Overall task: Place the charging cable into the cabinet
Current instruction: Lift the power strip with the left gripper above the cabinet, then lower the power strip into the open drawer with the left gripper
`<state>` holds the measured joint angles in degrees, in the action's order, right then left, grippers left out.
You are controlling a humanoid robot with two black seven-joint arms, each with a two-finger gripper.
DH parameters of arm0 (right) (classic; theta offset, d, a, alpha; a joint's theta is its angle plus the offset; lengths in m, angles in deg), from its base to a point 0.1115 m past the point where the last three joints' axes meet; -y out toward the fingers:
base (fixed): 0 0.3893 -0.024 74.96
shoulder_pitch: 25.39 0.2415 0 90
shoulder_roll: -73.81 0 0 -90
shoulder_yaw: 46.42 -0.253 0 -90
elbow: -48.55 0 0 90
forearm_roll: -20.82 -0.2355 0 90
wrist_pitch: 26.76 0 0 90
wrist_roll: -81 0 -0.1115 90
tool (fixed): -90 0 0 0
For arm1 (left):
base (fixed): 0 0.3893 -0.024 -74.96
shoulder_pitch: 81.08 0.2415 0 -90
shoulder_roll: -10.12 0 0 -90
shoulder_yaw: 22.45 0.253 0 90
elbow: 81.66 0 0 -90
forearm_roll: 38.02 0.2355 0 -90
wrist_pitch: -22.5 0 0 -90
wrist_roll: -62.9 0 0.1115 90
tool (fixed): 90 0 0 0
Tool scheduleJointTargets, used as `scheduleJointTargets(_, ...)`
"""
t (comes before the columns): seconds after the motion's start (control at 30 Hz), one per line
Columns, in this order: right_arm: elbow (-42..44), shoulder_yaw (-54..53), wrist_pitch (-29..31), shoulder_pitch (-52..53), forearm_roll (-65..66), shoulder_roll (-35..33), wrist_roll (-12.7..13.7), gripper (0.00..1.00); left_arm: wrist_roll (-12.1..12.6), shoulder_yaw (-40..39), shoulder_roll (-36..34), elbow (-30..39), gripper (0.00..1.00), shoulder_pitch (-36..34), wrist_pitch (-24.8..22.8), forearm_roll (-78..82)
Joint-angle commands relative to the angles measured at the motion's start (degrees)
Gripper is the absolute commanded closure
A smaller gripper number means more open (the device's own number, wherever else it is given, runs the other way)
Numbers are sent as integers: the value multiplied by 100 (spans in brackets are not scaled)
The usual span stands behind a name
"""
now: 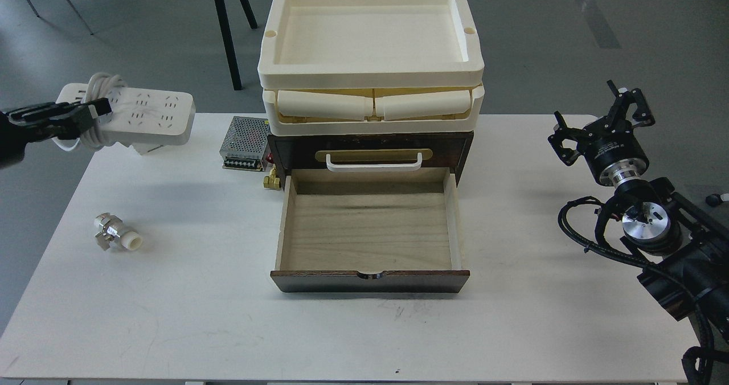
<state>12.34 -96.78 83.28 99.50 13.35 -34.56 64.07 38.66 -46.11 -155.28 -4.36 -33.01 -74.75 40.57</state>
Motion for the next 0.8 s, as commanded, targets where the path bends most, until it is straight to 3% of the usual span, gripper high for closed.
scheduleJointTargets(0.0, 0, 0, 0, 0, 0, 0, -3, 0, 69, -551, -492, 1083, 99, -34, -162, 7)
scheduleJointTargets(0.07, 0, 0, 0, 0, 0, 0, -3, 0, 218, -806, -590, 1663, 99, -130, -302, 7)
scheduleJointTargets(0.17, 0, 0, 0, 0, 0, 0, -3, 0, 701, -878, -485, 2358, 99, -665, -671, 7)
scheduleJointTargets(0.33, 0, 0, 0, 0, 0, 0, -3, 0, 816, -816, 717, 2386, 99, -1466, -1593, 59)
scheduleJointTargets(0.4, 0, 0, 0, 9, 0, 0, -3, 0, 1026, -816, 1157, 2386, 99, -1581, -2032, 94)
scheduleJointTargets(0.5, 0, 0, 0, 9, 0, 0, -12, 0, 1465, -816, 2044, 2386, 98, -1660, -2075, 95)
scheduleJointTargets(0.63, 0, 0, -9, 9, 0, 0, -12, 0, 1756, -685, 3002, 2386, 98, -1581, -2075, 121)
scheduleJointTargets(0.77, 0, 0, -9, 9, 0, 0, -12, 0, 1968, 113, 3558, 2377, 97, -1485, -2075, 734)
